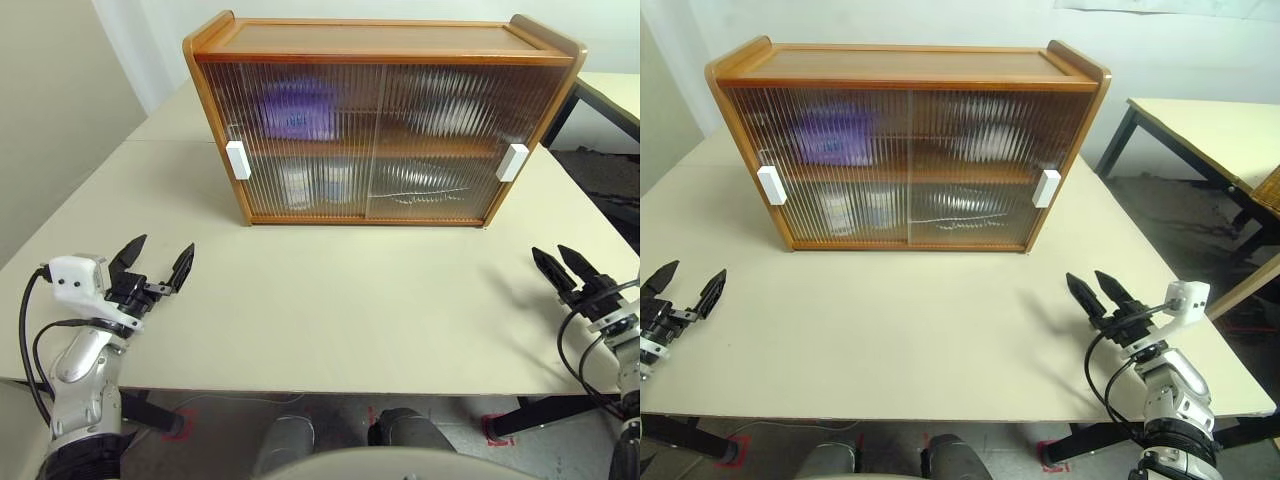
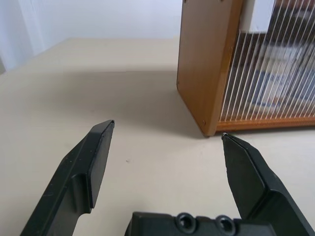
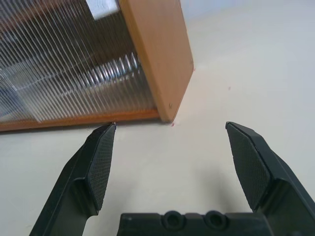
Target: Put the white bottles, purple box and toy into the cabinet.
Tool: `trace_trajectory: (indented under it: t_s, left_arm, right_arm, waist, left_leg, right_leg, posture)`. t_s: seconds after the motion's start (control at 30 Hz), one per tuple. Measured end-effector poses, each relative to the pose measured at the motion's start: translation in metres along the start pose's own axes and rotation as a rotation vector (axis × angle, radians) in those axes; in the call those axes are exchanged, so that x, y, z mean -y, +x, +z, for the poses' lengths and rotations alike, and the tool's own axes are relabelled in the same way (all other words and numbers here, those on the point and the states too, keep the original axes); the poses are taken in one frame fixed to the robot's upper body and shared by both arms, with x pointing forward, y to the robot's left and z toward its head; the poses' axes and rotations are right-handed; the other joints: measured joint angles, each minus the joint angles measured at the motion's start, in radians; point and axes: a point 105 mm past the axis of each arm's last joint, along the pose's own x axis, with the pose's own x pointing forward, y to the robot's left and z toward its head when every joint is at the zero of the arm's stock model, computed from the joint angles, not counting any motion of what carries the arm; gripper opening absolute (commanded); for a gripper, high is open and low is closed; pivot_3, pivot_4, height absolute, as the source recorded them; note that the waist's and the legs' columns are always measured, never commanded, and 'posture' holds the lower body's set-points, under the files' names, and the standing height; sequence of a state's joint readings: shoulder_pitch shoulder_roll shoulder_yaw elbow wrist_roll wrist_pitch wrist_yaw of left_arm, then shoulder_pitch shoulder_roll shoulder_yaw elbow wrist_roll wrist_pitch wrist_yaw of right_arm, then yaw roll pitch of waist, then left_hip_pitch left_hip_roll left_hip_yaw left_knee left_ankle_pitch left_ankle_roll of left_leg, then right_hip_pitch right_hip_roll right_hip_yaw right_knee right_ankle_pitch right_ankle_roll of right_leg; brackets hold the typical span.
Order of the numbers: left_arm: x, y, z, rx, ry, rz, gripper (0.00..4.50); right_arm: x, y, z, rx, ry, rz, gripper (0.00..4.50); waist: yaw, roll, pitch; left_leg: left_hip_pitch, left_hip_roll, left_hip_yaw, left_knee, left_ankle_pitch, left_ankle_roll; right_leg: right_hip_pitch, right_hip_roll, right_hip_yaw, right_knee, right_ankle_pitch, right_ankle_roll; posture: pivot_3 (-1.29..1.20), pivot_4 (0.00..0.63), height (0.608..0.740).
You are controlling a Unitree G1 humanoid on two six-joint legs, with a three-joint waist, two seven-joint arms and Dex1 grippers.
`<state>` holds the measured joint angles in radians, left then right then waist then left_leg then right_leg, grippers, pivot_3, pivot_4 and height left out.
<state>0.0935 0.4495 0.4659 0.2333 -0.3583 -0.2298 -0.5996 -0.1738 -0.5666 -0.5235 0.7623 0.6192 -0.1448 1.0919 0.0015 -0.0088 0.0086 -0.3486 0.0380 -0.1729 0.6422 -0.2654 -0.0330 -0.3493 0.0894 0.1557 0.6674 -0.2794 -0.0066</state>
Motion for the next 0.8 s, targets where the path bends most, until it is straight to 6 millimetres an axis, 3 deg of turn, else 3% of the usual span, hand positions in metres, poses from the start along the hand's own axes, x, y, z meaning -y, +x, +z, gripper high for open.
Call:
trace_trajectory:
  t_s: [0.1, 0.4, 0.8]
  left_arm:
    - [0.001, 0.000, -0.009, -0.013, -0.011, 0.006, 4.50]
    - [0.007, 0.009, -0.007, 0.015, 0.000, 0.018, 4.50]
    - [0.015, 0.007, 0.023, 0.074, 0.027, 0.047, 4.50]
  right_arm:
    - [0.001, -0.003, 0.005, 0.021, -0.027, 0.005, 4.48]
    - [0.013, -0.022, 0.014, 0.006, -0.068, -0.002, 4.48]
    - [0.020, -0.043, 0.011, -0.019, -0.070, -0.027, 4.48]
  waist:
    - [-0.001, -0.002, 0.001]
    - [-0.006, -0.006, 0.006]
    - [-0.015, -0.013, 0.047]
  left_leg:
    - [0.002, 0.000, 0.000, 0.001, 0.000, 0.000]
    - [0.003, -0.001, 0.000, 0.001, 0.000, 0.000]
    - [0.002, -0.001, 0.003, 0.001, -0.005, -0.008]
  right_leg:
    - [0.003, 0.000, 0.000, 0.000, 0.000, 0.000]
    - [0.009, -0.001, 0.001, 0.000, -0.001, 0.001]
    - [0.009, -0.001, 0.004, 0.000, -0.006, 0.001]
  posture:
    - [0.00, 0.001, 0.740]
    - [-0.02, 0.043, 0.740]
    - [-0.01, 0.096, 0.740]
